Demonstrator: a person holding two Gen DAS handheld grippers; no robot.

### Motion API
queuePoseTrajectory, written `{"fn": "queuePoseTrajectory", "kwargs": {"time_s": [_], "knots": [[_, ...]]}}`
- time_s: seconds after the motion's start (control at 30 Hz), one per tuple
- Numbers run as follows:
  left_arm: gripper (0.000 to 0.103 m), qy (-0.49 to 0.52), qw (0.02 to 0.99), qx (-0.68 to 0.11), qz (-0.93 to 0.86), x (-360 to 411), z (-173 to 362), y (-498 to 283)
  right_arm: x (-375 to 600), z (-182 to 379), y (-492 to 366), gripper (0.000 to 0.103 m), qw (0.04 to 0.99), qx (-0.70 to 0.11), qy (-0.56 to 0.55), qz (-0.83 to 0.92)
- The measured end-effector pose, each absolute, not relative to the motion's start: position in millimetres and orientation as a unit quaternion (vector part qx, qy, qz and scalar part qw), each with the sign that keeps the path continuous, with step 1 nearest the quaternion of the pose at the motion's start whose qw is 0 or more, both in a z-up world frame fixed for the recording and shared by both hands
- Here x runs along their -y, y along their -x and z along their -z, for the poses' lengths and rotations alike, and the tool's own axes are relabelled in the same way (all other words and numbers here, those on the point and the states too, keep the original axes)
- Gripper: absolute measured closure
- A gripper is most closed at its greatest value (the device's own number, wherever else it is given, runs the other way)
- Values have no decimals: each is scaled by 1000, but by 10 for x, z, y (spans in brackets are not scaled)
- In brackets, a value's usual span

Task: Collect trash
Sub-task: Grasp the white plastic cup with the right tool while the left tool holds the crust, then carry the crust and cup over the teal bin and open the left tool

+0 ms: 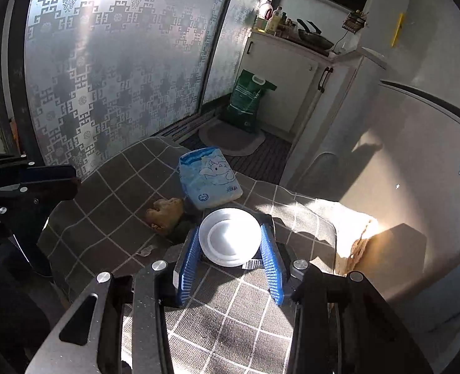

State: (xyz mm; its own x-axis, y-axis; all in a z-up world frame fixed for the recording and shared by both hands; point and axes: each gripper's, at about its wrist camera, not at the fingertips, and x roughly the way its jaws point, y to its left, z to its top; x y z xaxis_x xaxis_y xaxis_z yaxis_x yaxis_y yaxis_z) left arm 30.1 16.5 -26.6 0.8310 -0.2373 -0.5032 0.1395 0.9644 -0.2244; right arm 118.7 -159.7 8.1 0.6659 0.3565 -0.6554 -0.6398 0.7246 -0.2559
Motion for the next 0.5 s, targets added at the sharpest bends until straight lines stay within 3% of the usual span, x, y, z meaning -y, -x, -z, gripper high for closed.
{"fn": "queuePoseTrajectory", "kwargs": {"time_s": [0.5], "knots": [[81,108,954,-274,60,-748,310,-73,836,-84,-974,64,853,-291,272,-337]]}}
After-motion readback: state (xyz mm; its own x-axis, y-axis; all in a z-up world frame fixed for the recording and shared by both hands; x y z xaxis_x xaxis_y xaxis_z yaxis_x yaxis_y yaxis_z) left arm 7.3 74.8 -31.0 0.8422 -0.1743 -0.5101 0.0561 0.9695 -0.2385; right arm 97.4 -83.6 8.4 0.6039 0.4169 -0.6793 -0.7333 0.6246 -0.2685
